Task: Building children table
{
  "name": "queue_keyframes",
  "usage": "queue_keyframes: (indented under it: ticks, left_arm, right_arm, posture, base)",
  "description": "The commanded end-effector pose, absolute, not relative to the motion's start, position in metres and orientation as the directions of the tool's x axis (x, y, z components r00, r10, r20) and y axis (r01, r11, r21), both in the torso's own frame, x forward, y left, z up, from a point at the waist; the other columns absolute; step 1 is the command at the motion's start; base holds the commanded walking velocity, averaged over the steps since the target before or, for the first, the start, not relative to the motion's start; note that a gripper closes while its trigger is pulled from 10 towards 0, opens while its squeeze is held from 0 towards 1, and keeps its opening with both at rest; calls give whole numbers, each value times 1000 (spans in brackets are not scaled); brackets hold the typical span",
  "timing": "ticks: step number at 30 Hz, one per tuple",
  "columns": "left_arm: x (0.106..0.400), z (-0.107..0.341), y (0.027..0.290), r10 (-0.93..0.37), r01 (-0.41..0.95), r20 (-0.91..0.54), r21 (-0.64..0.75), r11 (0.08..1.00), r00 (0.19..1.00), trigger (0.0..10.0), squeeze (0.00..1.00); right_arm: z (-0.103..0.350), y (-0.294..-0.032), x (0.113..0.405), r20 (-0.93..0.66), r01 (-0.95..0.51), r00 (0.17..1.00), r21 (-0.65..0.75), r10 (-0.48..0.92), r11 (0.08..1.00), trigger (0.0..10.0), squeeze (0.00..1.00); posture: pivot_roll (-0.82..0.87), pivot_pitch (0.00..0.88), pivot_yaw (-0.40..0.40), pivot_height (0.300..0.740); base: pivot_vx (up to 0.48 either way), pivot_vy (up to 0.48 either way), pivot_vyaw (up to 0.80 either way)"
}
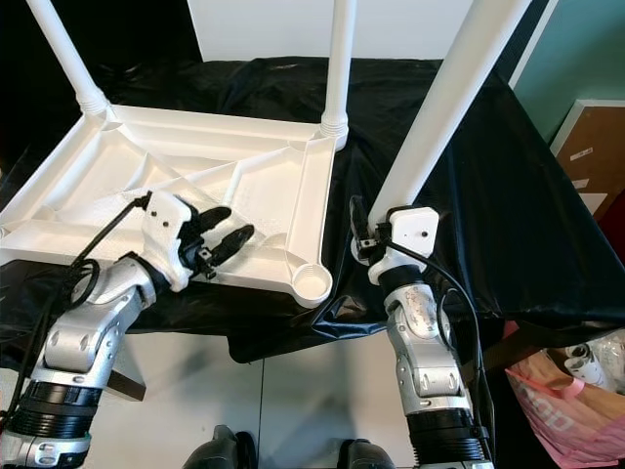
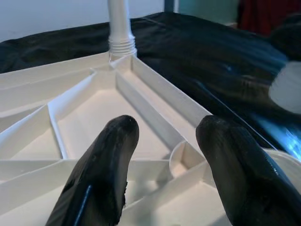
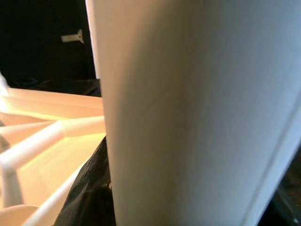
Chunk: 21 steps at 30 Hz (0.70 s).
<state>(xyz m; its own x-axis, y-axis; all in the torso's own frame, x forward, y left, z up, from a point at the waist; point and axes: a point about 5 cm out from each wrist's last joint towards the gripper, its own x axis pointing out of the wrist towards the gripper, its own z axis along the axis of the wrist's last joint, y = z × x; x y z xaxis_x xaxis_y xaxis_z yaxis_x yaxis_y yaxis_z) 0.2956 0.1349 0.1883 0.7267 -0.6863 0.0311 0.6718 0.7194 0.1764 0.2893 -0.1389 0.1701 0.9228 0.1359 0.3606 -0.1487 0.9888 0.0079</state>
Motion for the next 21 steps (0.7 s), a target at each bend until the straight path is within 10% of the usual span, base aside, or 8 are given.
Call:
queue_keyframes:
  ticks: [1, 21]
  left_arm:
    - [305, 192, 142, -499, 490, 99, 104, 866, 861, 10000, 0]
    - [317, 187, 139, -403, 413, 124, -71, 908, 907, 10000, 0]
  right_arm:
    - [170, -146, 291, 361, -114, 927, 10, 103, 993, 10000, 0]
    - [164, -157, 297, 320, -14, 947, -53, 30, 999, 10000, 0]
  posture:
    - [46, 106, -9, 740]
    - [23, 97, 1, 740]
  base:
    - [0, 0, 0]
    - [0, 26, 0]
